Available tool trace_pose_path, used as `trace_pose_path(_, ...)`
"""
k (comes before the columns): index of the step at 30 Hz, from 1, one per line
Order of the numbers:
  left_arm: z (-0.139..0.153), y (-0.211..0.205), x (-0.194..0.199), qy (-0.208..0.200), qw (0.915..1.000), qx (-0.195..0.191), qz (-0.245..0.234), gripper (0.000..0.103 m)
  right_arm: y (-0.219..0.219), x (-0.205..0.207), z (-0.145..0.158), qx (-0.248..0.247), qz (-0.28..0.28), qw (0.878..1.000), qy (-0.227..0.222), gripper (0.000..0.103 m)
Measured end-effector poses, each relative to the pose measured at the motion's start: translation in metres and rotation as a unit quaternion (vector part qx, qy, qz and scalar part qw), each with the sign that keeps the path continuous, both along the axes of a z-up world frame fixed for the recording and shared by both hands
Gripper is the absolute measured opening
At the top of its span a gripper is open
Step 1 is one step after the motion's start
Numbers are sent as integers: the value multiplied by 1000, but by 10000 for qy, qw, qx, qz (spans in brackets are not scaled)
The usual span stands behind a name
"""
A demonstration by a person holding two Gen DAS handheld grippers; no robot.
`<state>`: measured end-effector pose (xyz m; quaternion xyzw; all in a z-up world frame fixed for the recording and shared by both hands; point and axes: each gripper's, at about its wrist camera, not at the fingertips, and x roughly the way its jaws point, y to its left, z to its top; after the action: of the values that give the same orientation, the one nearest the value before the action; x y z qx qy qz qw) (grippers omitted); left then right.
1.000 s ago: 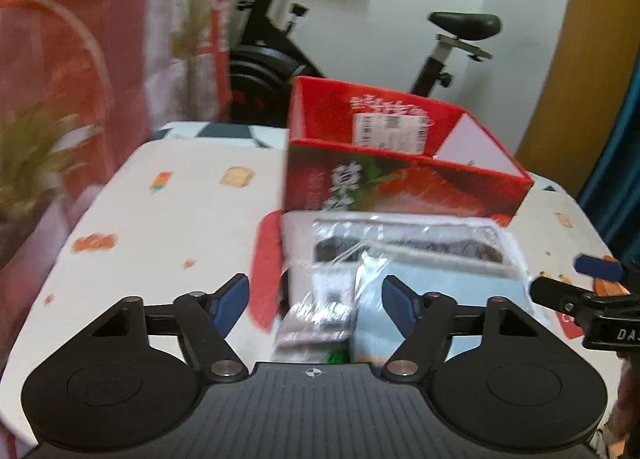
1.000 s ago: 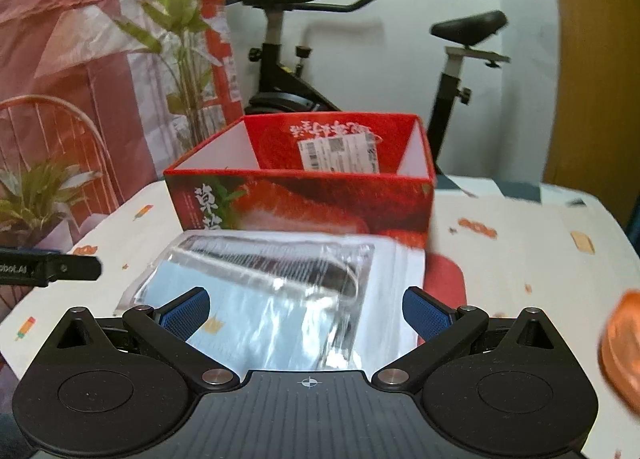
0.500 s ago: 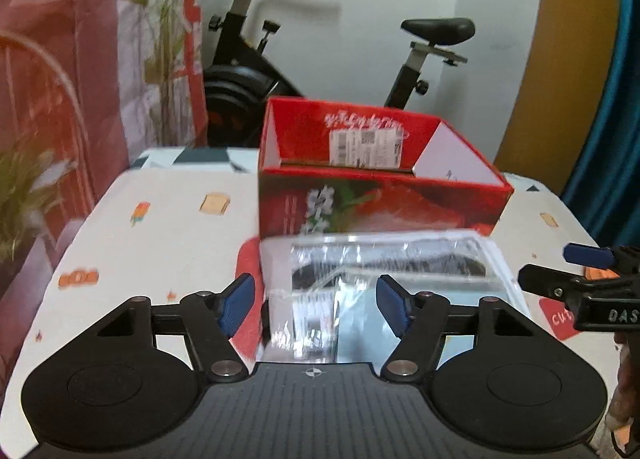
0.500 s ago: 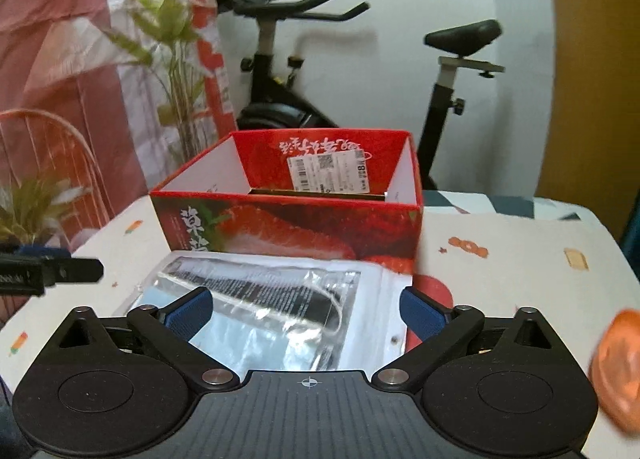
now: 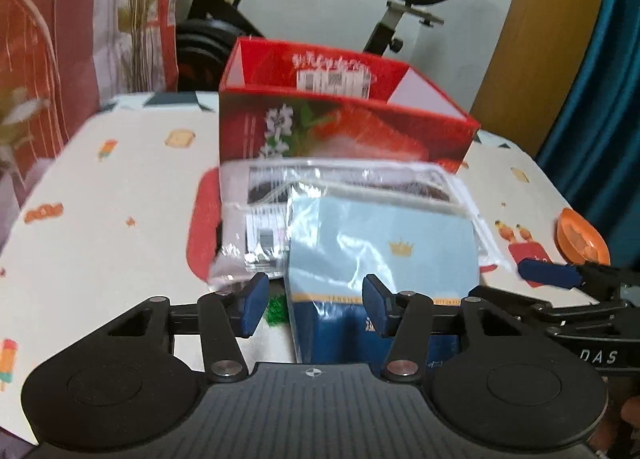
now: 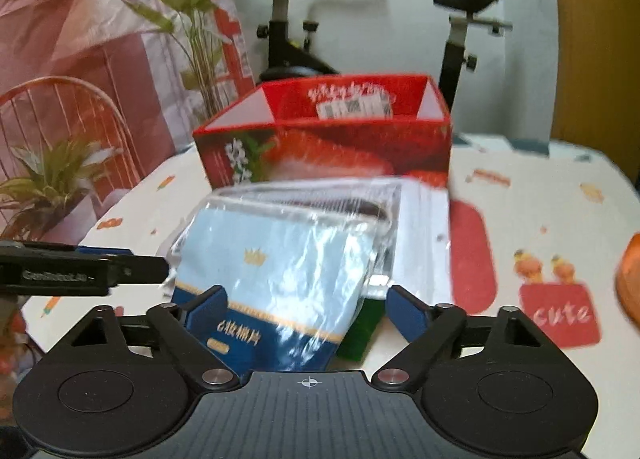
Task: Organize soft objects
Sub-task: 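Move both grippers toward the light blue cotton-pad bag on the pile, then grasp the light blue bag with both grippers and lift it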
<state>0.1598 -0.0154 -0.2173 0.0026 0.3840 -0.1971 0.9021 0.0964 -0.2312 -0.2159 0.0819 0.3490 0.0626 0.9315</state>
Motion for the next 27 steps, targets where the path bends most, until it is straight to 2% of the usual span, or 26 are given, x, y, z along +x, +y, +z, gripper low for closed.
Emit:
trace_pose_path(3, -8, 0, 5, 166, 9998, -101, -75, 54, 4, 2, -10, 75, 91, 9998, 171, 75)
trace_pose_path(9, -24, 2, 9, 406, 9991, -86, -89, 54, 6, 12, -26, 258, 97, 9986, 455, 75)
trace_pose_path(13, -33, 3, 13, 584, 9980, -230, -77, 54, 11, 17, -34, 264, 248, 9969, 704, 74)
trace_pose_path(16, -38, 1, 15, 662, 9972, -315, -119, 54, 11, 22, -40, 331, 266, 9953, 875, 63)
trace_pose_path(19, -41, -3, 16, 712, 9967, -300, -246, 48, 11, 25, -42, 420, 268, 9946, 911, 54)
trace_pose_path(21, -39, -6, 14, 694, 9967, -271, -325, 47, 12, 24, -39, 400, 305, 9948, 884, 42)
trace_pose_path(23, -38, -7, 13, 649, 9971, -217, -332, 47, 12, 23, -35, 410, 340, 9950, 842, 39)
trace_pose_path(27, -33, -1, 9, 596, 9971, -372, -288, 46, 10, 20, -26, 458, 357, 9955, 742, 37)
